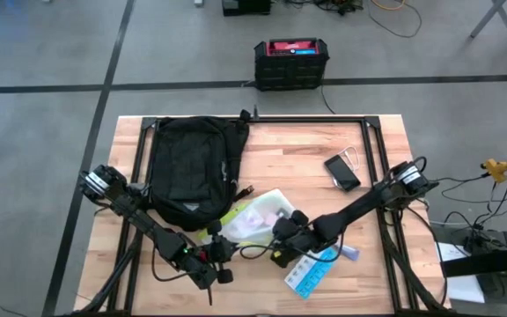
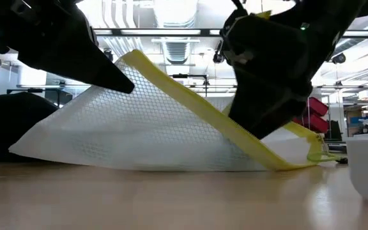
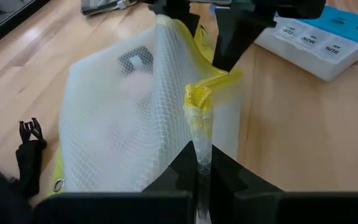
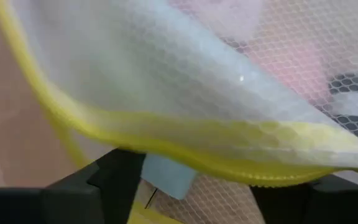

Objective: Unpack backpack
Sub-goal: Remove the white charger adapter from the zip bag

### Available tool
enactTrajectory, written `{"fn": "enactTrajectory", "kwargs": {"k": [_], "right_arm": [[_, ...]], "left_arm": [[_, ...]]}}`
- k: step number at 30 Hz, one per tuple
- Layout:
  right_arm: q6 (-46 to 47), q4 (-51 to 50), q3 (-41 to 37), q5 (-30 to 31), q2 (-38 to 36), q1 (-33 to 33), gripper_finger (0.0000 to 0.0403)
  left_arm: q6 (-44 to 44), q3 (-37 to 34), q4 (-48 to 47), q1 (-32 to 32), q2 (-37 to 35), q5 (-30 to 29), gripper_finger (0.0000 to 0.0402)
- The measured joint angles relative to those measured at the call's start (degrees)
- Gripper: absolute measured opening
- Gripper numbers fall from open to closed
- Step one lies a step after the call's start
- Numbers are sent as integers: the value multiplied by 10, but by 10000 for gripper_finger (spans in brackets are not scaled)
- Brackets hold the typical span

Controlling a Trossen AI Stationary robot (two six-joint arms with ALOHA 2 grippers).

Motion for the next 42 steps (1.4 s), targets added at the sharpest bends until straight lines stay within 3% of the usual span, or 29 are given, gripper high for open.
{"fn": "enactTrajectory", "kwargs": {"k": [8,17,20,29,36,42], "right_arm": [[8,-27,-1,12,-10,-9,336],[18,-2,10,4,-23,-7,329],[30,37,10,5,-6,-7,329],[69,17,12,25,44,-19,318],[33,7,14,40,43,-23,251],[-37,4,17,21,33,-25,111]], "left_arm": [[0,0,0,0,0,0,0],[5,0,29,0,-8,0,0],[29,0,48,0,-8,0,0],[30,0,61,-1,-6,0,0],[29,0,63,-2,2,0,0],[30,0,62,-2,3,-3,0]]}}
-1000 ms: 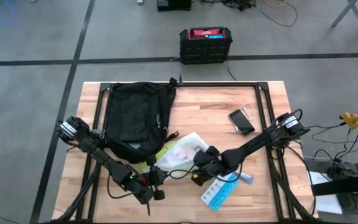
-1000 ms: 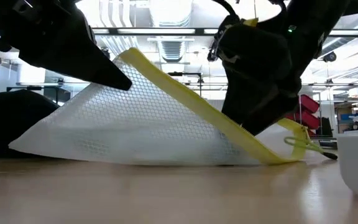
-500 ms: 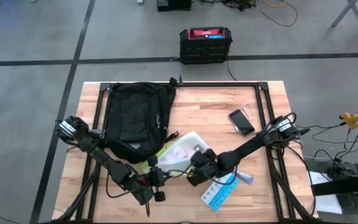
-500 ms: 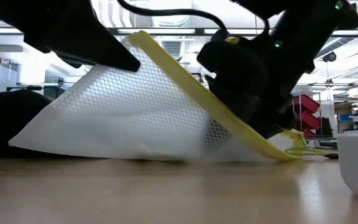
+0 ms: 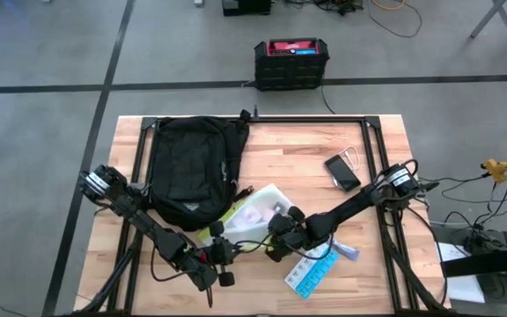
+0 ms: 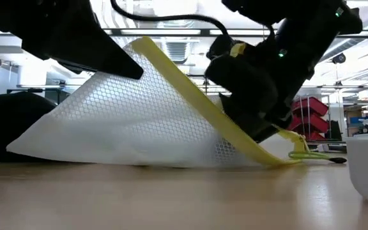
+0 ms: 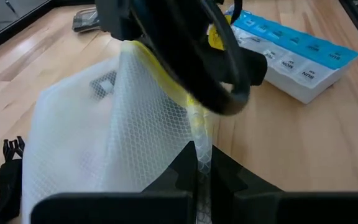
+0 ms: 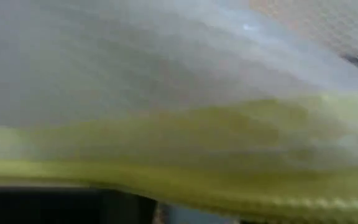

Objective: Unpack backpack
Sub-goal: Remove the white charger adapter from the zip bag

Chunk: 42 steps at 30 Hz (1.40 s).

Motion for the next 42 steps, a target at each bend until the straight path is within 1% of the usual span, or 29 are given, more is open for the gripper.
{"fn": "enactTrajectory", "kwargs": {"k": [1,4,6,10,14,17,20,23,25,26,28,33,37,42], "right_arm": [[-17,-3,0,-11,-5,0,89],[-68,-9,0,-61,-27,6,90],[-82,-22,0,-88,-47,16,90],[-92,-90,1,-120,-100,49,90],[-92,-194,1,-126,-151,101,90],[-90,-257,-3,-133,-183,157,90],[-63,-270,-18,-114,-198,206,90],[-3,-271,-32,-91,-196,232,90],[28,-269,-41,-65,-189,239,90],[38,-267,-48,-52,-185,243,95],[54,-268,-57,-42,-176,244,118],[61,-266,-60,-44,-152,243,183],[50,-267,-51,-81,-152,241,214],[6,-277,-14,-87,-160,241,244]], "left_arm": [[1,0,0,0,0,-6,0],[15,0,0,0,0,-14,0],[23,0,-1,0,0,-23,0],[33,-2,-6,1,0,-26,0],[37,-3,-6,1,0,-27,0],[38,-3,-2,1,0,-28,0],[54,-3,16,0,0,-29,0],[109,-4,81,0,0,-33,0],[156,-4,122,0,0,-32,0],[174,-4,133,0,0,-28,0],[199,-4,142,0,0,-23,0],[197,-4,132,0,2,7,0],[197,-4,130,-1,7,27,0],[238,-4,124,-1,14,63,0]]}}
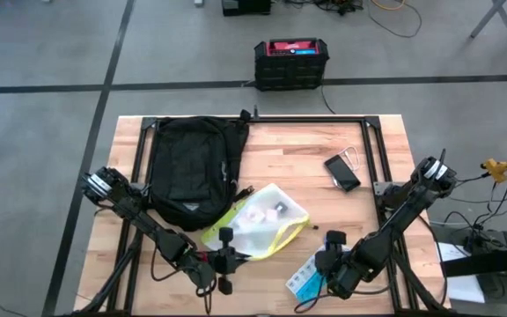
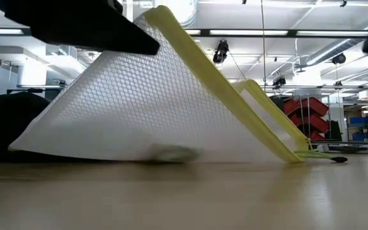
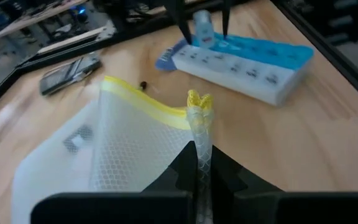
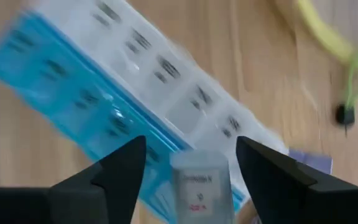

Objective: Unpack backpack
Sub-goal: Remove the white charger adapter from the zip bag, then remove the pink charger adapter from the zip bag

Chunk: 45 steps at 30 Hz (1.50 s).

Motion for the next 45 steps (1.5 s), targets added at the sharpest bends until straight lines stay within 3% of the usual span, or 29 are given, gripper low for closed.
{"fn": "enactTrajectory", "kwargs": {"k": [8,11,21,32,38,45], "right_arm": [[-146,25,53,79,-2,-21,289],[-191,65,46,70,5,-51,289],[-345,130,26,57,61,-193,220],[-503,229,27,57,93,-264,151],[-515,247,30,-45,107,-263,119],[-455,247,30,136,117,-290,81]], "left_arm": [[20,0,0,0,0,1,0],[45,0,-1,0,0,1,0],[56,0,-1,-23,-1,-1,0],[20,0,-19,-36,-2,-7,0],[31,0,-19,-36,-2,-21,0],[33,0,-18,-35,-1,-31,0]]}}
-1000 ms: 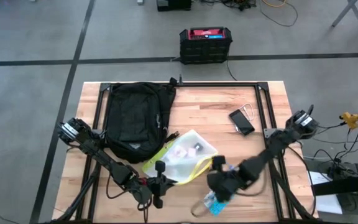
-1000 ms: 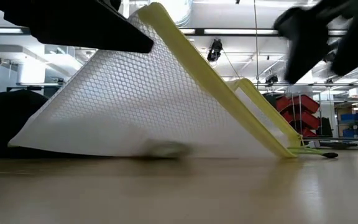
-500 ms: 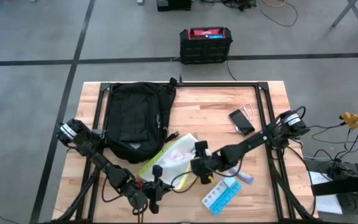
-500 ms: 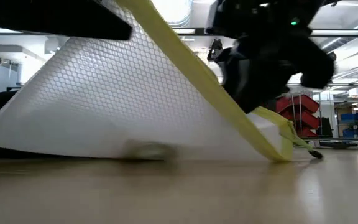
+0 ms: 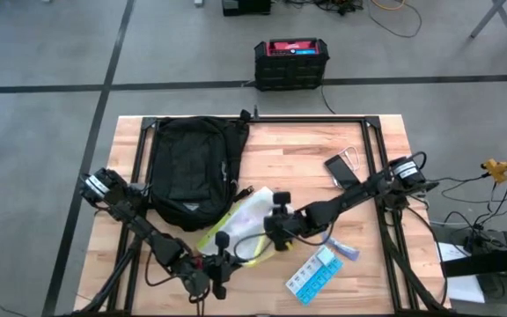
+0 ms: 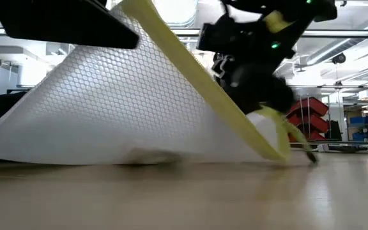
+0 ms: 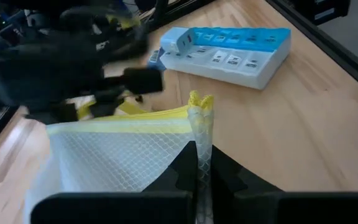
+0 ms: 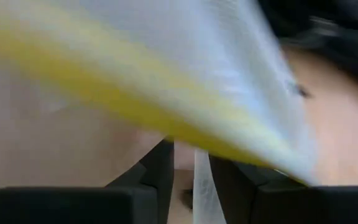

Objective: Unpack backpack
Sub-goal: Remove the pink charger adapter from the zip bag

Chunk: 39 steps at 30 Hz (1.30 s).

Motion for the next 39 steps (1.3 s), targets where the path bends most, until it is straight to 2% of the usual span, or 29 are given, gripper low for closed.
{"fn": "enactTrajectory", "kwargs": {"k": [2,7,10,13,22,25,30,32,35,39], "right_arm": [[26,0,0,8,0,-8,72],[14,26,0,-100,9,-20,47],[-12,69,0,-74,30,-19,31],[-13,91,2,-80,44,-23,15],[20,-89,18,-109,0,2,2],[-31,-89,18,-117,-25,20,3],[-180,-105,19,-121,-33,43,12],[-125,-108,28,-122,-27,36,28],[61,-100,38,-134,-22,18,68],[237,-98,42,-135,-21,2,137]], "left_arm": [[-5,0,-1,0,0,0,0],[-7,0,-10,-1,0,0,0],[-7,0,-11,-1,0,-6,0],[-10,0,-13,-1,0,-15,0],[-14,0,-15,-1,0,-15,0],[-12,0,-15,-2,0,-15,0],[-12,0,-15,-1,1,-15,0],[-13,0,-14,-1,1,-16,0],[-27,0,-13,0,1,-22,0],[-65,0,-11,0,1,-70,0]]}}
